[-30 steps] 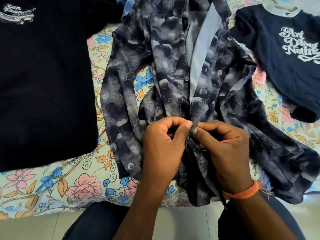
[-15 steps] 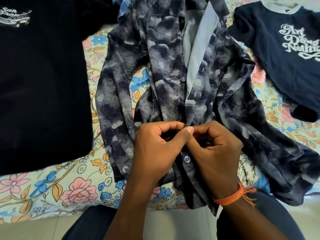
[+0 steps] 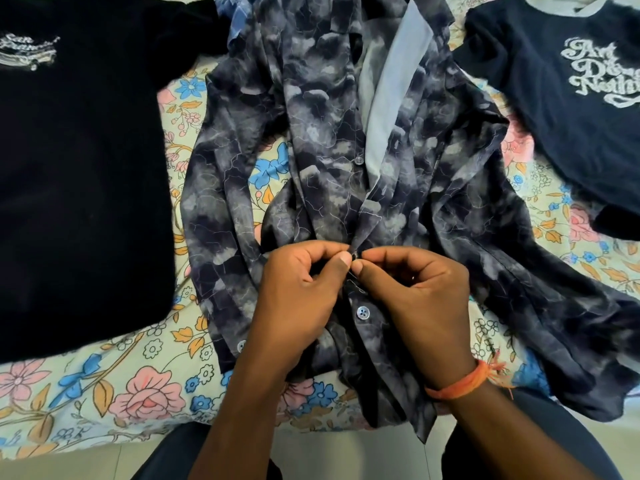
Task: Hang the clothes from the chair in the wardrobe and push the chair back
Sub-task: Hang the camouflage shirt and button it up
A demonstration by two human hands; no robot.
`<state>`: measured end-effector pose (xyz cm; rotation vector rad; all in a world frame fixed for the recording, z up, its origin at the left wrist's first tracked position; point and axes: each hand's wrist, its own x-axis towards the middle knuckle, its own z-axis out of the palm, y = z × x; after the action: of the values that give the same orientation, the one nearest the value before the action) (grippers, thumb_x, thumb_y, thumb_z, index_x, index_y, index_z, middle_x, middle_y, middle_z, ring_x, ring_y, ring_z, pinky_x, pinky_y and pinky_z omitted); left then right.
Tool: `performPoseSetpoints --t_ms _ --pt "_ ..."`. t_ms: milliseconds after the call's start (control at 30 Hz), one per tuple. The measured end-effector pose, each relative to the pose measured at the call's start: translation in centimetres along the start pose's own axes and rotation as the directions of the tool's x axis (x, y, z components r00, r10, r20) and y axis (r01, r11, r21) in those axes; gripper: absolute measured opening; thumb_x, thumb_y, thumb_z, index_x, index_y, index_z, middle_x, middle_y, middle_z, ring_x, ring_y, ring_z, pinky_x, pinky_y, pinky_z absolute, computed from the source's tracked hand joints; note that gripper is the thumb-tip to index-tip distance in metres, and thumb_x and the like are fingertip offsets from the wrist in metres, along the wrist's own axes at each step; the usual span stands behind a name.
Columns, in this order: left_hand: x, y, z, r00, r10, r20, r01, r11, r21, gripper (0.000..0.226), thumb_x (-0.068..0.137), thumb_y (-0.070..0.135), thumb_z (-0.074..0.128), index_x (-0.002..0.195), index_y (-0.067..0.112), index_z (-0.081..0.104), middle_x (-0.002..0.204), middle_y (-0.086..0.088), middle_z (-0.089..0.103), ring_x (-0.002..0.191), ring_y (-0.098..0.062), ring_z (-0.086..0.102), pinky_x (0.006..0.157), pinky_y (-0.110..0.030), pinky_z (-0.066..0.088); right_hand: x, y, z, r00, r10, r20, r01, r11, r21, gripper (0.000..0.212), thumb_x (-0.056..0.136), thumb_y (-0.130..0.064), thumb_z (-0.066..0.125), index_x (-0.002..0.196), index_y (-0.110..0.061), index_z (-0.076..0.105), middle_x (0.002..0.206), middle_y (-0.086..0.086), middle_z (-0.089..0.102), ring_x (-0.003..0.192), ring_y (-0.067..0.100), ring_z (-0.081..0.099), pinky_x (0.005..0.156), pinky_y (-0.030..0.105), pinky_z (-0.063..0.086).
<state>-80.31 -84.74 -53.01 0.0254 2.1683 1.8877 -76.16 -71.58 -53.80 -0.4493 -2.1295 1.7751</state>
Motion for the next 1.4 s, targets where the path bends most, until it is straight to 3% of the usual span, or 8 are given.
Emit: performPoseSetpoints --t_ms 333,500,767,900,1033,1167,1300,1400 --pt "1.5 -0.7 1.7 0.982 -0.129 -0.135 0.122 0.991 -0.062 0.017 0.088 0.005 0.067 0.084 0.022 0.071 0.078 0.017 0.074 0.076 0.002 0.068 0.068 -0.011 0.051 2.2 1.7 0.0 0.992 0.099 0.078 -0.100 0.995 0.017 0.009 0.077 -0.015 0.084 0.083 -0.012 0.078 0.073 -0.005 0.074 0.064 0.008 0.069 0.062 0.020 0.054" --pt "1.8 0.0 1.7 0.952 -0.287 -0.109 0.273 0.954 -0.125 0.009 0.091 0.006 0.066 0.091 0.013 0.071 0.085 -0.004 0.075 0.082 -0.013 0.068 0.079 -0.028 0.055 2.6 1.3 0.3 0.969 0.209 0.128 -0.214 0.977 0.023 0.007 0.081 -0.017 0.081 0.085 -0.012 0.078 0.075 -0.006 0.074 0.067 0.004 0.069 0.063 0.017 0.052" --pt "2.7 -2.3 1.4 0.956 -0.281 -0.084 0.263 0.949 -0.174 0.004 0.089 0.011 0.070 0.091 0.012 0.073 0.085 -0.003 0.076 0.083 -0.013 0.070 0.081 -0.027 0.056 3.0 2.4 0.6 0.966 0.218 0.140 -0.229 0.971 0.068 0.009 0.082 -0.010 0.079 0.085 -0.002 0.076 0.074 0.003 0.075 0.065 0.006 0.067 0.063 0.018 0.052" --pt "3.0 -2.0 1.1 0.964 -0.258 -0.062 0.247 0.959 -0.140 0.007 0.091 0.004 0.066 0.090 0.009 0.071 0.080 0.002 0.072 0.074 -0.003 0.067 0.074 -0.018 0.054 3.4 1.6 0.9 0.948 0.296 0.120 -0.300 0.954 0.020 0.005 0.082 -0.005 0.077 0.083 -0.001 0.075 0.074 0.003 0.074 0.068 0.009 0.068 0.067 0.024 0.056" --pt "2.6 -0.5 1.2 0.956 -0.292 -0.033 0.287 0.952 -0.102 0.013 0.090 0.005 0.065 0.081 0.013 0.071 0.074 -0.008 0.069 0.068 -0.018 0.058 0.065 -0.030 0.049 3.2 -0.7 0.9 0.928 0.361 0.093 -0.360 0.933 -0.029 0.010 0.084 0.001 0.072 0.079 -0.007 0.075 0.067 -0.003 0.072 0.065 0.010 0.066 0.064 0.024 0.054" --pt "1.8 1.8 0.3 0.952 -0.303 0.043 0.304 0.952 -0.035 0.015 0.091 0.008 0.064 0.077 0.005 0.070 0.064 -0.011 0.056 0.059 -0.018 0.042 0.051 -0.026 0.033 1.5 -3.0 0.7 0.900 0.434 0.043 -0.435 0.900 0.020 0.003 0.084 -0.002 0.074 0.085 -0.004 0.076 0.076 0.005 0.075 0.072 0.013 0.069 0.068 0.024 0.055" --pt "2.1 2.1 -0.7 0.953 -0.264 0.152 0.254 0.964 0.084 0.024 0.093 0.014 0.064 0.073 0.027 0.070 0.069 -0.014 0.065 0.061 -0.017 0.049 0.057 -0.031 0.038 0.5 -3.8 0.3 0.905 0.426 0.015 -0.426 0.904 0.018 0.010 0.079 -0.003 0.078 0.088 0.001 0.076 0.081 0.010 0.075 0.074 0.013 0.071 0.070 0.022 0.054" --pt "2.7 1.8 -0.8 0.945 -0.279 0.173 0.264 0.959 0.106 0.018 0.095 0.014 0.062 0.082 0.021 0.074 0.062 -0.003 0.061 0.050 -0.010 0.045 0.052 -0.024 0.035 1.5 -3.7 0.4 0.890 0.455 0.019 -0.455 0.891 -0.009 0.011 0.077 -0.002 0.080 0.087 0.003 0.075 0.081 0.012 0.075 0.073 0.014 0.071 0.071 0.024 0.056"
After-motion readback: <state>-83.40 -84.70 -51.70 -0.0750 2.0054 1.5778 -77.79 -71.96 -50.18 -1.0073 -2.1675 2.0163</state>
